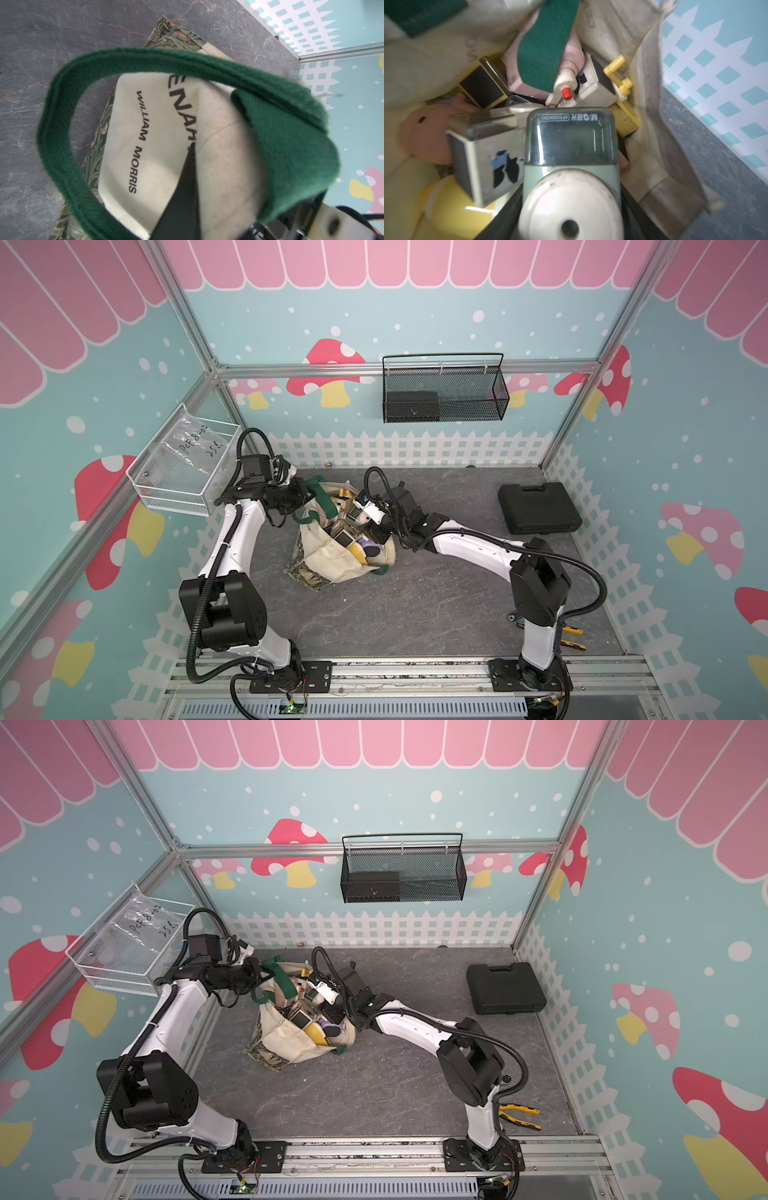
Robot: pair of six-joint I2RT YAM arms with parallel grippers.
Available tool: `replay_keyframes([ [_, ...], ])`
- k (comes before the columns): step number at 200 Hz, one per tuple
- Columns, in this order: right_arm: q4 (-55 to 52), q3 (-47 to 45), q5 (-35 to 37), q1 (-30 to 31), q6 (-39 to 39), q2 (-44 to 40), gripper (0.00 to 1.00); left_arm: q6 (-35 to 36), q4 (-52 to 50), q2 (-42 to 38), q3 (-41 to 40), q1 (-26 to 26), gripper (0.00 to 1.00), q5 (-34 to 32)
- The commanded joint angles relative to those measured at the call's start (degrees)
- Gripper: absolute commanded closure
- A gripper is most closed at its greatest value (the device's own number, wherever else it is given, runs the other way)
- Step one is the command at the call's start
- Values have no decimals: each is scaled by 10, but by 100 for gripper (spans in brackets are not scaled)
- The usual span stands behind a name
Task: Take out the pencil sharpeners from the tote bags
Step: Pick up the pencil sharpener from the canvas bag, then place the pencil sharpener at the center of the board.
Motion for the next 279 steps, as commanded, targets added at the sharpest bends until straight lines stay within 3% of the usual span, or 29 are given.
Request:
replay_keyframes([
  [1,51,-18,-25,4,-12,-67,72,-2,-10,-9,-10,2,100,20],
  [44,82,-86,-37,-21,16,-150,72,-4,-10,-8,-11,2,100,21],
  [113,190,-233,-110,-163,176,-205,73,-5,-6,-12,-14,2,100,27],
  [140,209,-217,-132,-204,214,-162,73,-5,-6,-13,-15,2,100,27],
  [188,306,-159,-227,-266,380,-27,72,-4,-7,-17,-17,2,100,23],
  [213,326,-104,-262,-276,449,55,72,-3,-7,-16,-17,2,100,25],
  [279,300,33,-306,-276,522,211,68,-3,-7,-16,-18,3,100,24],
])
